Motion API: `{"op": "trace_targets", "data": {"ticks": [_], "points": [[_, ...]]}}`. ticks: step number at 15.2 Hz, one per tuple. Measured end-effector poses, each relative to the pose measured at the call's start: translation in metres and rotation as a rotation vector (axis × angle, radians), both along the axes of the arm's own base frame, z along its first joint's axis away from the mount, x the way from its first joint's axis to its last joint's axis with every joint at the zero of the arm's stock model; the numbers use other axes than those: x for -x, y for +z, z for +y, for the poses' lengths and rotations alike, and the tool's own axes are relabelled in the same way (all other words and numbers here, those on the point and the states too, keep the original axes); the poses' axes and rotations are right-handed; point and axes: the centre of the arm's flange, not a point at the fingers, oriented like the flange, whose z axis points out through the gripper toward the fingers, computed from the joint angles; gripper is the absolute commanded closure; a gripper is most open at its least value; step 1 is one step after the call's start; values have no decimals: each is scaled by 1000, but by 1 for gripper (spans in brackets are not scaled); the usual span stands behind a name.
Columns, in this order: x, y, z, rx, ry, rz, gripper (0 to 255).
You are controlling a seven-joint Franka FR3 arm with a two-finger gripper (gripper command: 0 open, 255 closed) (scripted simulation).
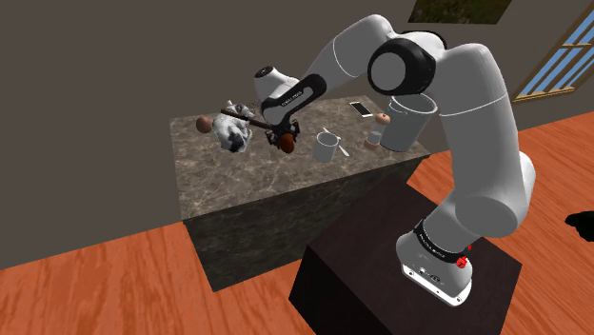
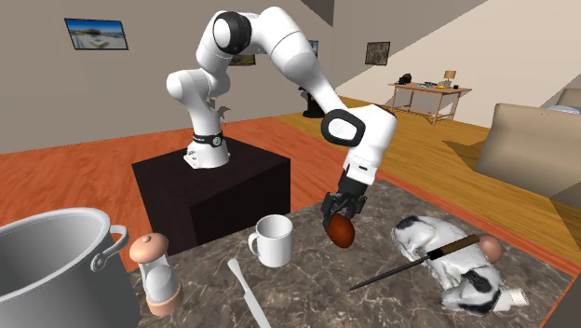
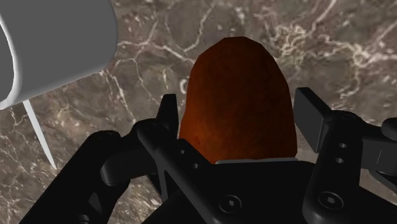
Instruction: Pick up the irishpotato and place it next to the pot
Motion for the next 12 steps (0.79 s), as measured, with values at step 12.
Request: {"op": "trace_targets", "data": {"ticks": [12], "points": [[0, 62, 1, 0, 0, 0, 255]]}}
